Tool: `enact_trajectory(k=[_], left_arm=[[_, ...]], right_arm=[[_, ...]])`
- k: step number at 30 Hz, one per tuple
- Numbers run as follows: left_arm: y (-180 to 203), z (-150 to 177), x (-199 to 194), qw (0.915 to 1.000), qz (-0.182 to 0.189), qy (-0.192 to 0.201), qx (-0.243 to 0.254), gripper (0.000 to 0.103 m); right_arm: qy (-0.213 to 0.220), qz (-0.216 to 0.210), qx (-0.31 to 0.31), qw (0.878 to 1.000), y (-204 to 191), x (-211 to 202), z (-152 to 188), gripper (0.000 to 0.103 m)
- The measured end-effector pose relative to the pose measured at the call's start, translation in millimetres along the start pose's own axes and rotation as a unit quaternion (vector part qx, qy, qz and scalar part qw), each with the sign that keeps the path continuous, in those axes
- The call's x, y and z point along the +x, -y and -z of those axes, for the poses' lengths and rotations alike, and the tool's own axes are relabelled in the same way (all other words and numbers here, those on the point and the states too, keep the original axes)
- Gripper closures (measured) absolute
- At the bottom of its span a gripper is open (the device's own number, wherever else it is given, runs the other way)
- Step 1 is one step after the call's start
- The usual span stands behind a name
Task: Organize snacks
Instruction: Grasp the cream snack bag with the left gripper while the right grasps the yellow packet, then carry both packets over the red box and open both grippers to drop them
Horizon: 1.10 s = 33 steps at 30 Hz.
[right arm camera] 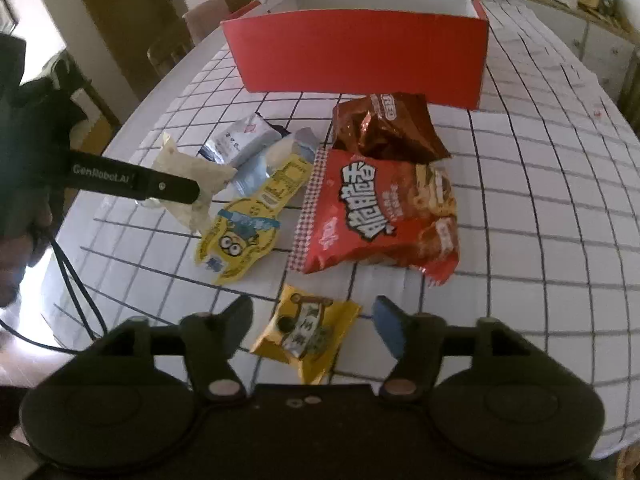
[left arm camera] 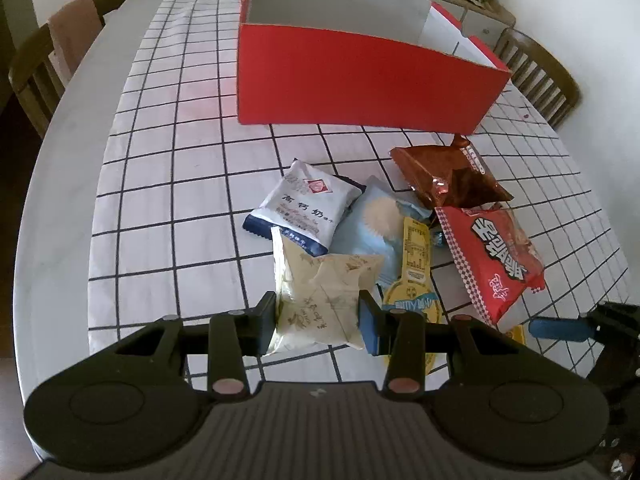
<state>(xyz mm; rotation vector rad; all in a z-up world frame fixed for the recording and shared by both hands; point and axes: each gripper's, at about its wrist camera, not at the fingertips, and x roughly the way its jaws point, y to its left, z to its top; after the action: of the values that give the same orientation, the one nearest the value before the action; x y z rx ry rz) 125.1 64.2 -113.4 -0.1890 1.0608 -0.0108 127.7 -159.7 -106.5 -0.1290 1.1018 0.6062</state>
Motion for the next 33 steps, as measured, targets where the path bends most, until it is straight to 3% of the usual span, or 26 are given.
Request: enact_trajectory(k=[6,9,14,24,33], left_arm=[[-5.2,4.3,-10.4,0.9999,-0.001,0.011,-0.012,0.062],[-5.8,6.7,-14.8,0.9998,-0.002,0.013,-0.015,0.062],[-6.2,11.1,-25.6,0.9996,0.001,0.02,-0.021,0.062],[-3.8,8.0,-52.8,0.9982,0.016,0.043,-0.038,0.062],[13.3,-28.8,-92.8,0.9938,0.031,0.104,-0.023,0.062]], right_arm=[[-0.028,0.031,0.026,0.999,-6.3,13.0,-0.9,0.037],[-0.035,0.039,0.039,0.998,-5.0,16.5,-2.3,0.055],[-0.031,0.032,0.038,0.998,-6.1,14.3,0.1,0.07],[0.005,0.023,0.058,0.998,3.5,-18.0,1.2,0.071],[0.104,0.022,0.072,0.992,23.8,-78.5,-42.2,0.071]])
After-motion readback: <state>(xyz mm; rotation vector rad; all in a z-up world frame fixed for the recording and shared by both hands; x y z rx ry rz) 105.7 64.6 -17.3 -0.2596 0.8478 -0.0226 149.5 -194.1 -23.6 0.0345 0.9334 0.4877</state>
